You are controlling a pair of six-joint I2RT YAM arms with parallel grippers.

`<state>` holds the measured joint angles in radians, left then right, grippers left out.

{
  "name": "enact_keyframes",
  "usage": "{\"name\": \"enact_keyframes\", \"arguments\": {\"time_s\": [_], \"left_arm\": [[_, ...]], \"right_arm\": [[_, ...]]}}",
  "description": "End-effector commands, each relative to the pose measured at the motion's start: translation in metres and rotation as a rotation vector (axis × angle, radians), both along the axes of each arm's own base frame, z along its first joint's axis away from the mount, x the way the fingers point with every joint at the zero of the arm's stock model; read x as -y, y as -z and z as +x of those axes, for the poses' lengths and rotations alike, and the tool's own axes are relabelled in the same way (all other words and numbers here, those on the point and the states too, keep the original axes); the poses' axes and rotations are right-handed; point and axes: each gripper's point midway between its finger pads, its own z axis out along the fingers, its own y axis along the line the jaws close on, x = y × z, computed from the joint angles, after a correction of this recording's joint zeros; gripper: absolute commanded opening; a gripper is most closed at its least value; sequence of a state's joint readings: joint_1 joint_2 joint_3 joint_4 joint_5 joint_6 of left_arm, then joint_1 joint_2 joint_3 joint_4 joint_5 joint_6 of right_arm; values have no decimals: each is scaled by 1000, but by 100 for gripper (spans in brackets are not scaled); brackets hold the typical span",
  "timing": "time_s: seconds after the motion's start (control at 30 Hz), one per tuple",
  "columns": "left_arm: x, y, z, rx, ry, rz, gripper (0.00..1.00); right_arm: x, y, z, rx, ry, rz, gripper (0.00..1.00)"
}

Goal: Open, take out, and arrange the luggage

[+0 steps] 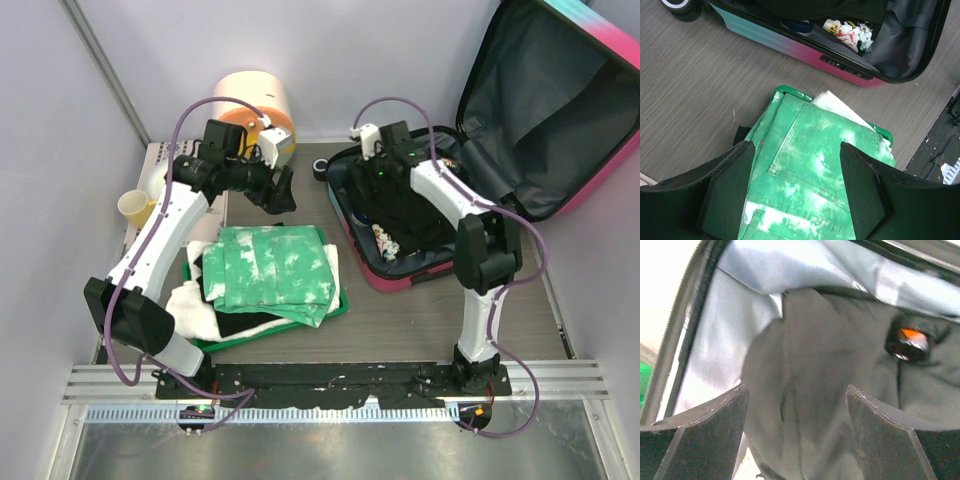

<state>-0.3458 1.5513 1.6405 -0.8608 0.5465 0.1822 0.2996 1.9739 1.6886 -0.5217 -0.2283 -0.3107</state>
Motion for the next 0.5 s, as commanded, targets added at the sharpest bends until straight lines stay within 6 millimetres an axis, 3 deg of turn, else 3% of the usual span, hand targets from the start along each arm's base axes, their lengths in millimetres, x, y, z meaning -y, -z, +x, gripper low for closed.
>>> {"name": "enact_keyframes", "arguments": {"time_s": [0.0, 0.17, 0.2, 0.23, 0.3, 0.4, 0.47], "left_arm": [[4, -16, -2, 53, 7, -37, 73], [2, -19, -4, 64, 11, -32, 73], [2, -19, -4, 66, 13, -31, 73], [2, -19, -4, 67, 13, -29, 73], [1, -19, -6, 68, 15, -25, 73], [1, -20, -7, 73, 16, -28, 73], [1, -20, -7, 75, 17, -28, 73]], "right_arm": [[-7, 8, 31, 102, 89, -123, 83], [-11, 29, 41, 101, 114, -209, 81], [-10, 28, 42, 104, 113, -213, 75], [-9, 22, 42, 116, 116, -210, 61], [-8, 15, 40, 125, 114, -199, 45], [-7, -18, 34, 179, 97, -147, 17], [-13, -48, 27, 218, 55, -84, 13]]}}
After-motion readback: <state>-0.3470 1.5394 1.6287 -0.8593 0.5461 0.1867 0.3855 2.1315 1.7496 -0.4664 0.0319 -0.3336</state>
